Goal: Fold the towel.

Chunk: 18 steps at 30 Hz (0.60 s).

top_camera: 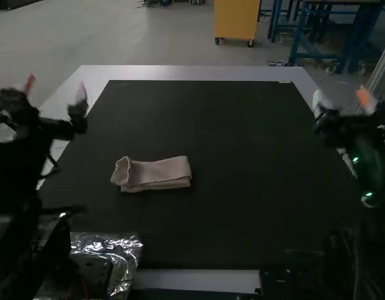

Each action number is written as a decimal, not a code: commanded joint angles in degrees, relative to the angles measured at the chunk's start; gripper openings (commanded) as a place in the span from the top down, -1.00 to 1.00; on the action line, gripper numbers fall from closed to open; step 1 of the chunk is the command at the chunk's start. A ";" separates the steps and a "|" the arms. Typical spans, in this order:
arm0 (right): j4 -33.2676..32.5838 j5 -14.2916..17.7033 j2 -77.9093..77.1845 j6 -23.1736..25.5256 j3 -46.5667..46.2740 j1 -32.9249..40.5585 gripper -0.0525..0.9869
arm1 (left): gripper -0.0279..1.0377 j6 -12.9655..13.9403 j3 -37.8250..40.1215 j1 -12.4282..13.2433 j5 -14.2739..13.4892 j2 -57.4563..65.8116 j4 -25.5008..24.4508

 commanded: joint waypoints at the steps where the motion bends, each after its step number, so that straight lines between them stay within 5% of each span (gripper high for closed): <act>1: 1.89 3.89 -0.51 -5.33 -2.69 -0.74 -0.85 | -0.87 -2.36 -2.94 0.30 3.55 -0.10 0.68; 5: 8.04 15.49 -0.43 -8.23 -8.23 -0.92 -0.85 | -0.87 -4.74 -6.37 0.57 4.08 -0.10 -1.61; 6: 3.99 18.57 -0.51 -8.84 -7.97 -1.01 -0.85 | -0.87 -4.83 -7.07 0.57 3.90 -0.10 -2.40; 13: -14.11 19.10 -0.51 -8.67 -7.97 -1.01 -0.85 | -0.87 -2.01 -7.16 0.65 3.11 -0.10 -16.99; 18: -16.04 15.40 -0.51 -8.93 -7.97 -0.74 -0.85 | -0.87 -1.92 -7.25 0.57 3.11 -0.10 -17.78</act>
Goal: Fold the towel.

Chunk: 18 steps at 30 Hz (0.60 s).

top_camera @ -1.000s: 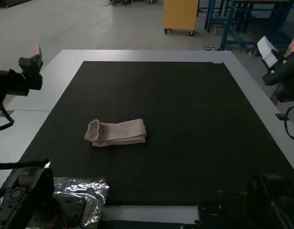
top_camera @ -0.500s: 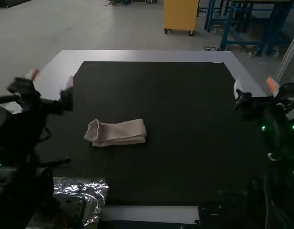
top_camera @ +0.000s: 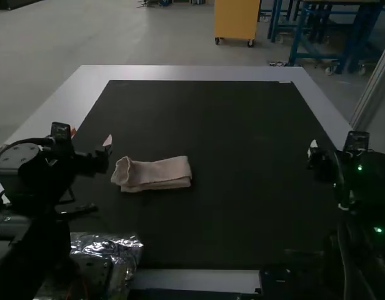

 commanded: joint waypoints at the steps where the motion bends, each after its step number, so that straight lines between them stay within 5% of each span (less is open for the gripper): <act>1: -0.90 -4.15 -0.45 -0.93 -0.36 -0.28 -0.85 | -0.87 0.83 -0.32 0.63 0.27 -0.19 0.08; 4: -2.31 -9.69 -0.36 -1.02 -0.36 -0.28 -0.85 | -0.87 0.74 -0.32 0.63 0.27 -0.10 0.08; 18: -2.40 -9.69 -0.36 -1.02 -0.36 -0.28 -0.85 | -0.87 0.83 -0.32 0.63 0.27 -0.10 0.08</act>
